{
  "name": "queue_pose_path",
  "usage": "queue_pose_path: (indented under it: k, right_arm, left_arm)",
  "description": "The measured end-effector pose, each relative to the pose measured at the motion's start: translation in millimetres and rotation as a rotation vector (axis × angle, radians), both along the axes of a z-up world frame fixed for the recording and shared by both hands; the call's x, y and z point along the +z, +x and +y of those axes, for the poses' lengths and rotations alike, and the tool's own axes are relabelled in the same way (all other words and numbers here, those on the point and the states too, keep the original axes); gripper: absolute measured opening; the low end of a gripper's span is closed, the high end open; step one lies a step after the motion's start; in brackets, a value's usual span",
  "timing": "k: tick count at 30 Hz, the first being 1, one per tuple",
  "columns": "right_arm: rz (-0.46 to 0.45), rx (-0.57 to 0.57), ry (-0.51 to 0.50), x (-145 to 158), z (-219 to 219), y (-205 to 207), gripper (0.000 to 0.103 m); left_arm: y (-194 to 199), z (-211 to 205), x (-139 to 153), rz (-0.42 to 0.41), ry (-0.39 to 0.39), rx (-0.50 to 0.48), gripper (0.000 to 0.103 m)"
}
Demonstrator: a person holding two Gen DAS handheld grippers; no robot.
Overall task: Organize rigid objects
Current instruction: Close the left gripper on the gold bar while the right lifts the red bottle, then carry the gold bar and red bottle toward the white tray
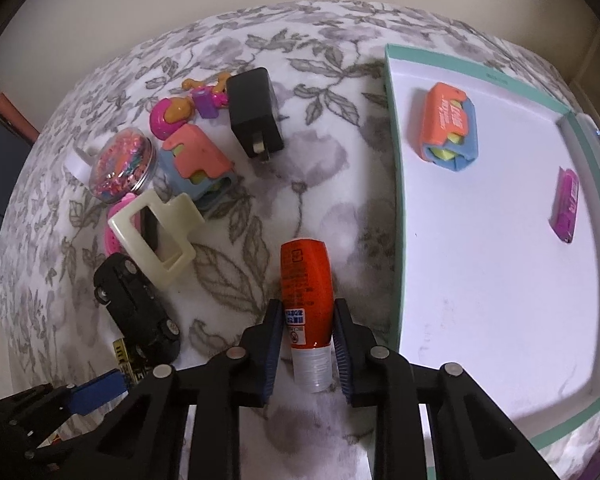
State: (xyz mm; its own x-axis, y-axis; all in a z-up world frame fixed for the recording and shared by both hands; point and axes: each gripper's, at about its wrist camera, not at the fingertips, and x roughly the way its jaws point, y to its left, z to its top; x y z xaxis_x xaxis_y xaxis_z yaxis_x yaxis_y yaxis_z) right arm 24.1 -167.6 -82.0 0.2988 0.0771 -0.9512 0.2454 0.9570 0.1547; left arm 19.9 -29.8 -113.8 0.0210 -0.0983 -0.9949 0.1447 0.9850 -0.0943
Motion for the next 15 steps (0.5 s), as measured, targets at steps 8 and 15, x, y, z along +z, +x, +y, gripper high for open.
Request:
queue_pose_path:
  k: [8, 15]
  right_arm:
    - [0.035, 0.001, 0.013, 1, 4, -18, 0.026]
    - [0.077, -0.028, 0.042, 2, 5, -38, 0.026]
  left_arm:
    - [-10, -5, 0, -0.007, -0.020, -0.015, 0.018]
    - [-15, 2, 6, -0.028, -0.039, 0.021, 0.018]
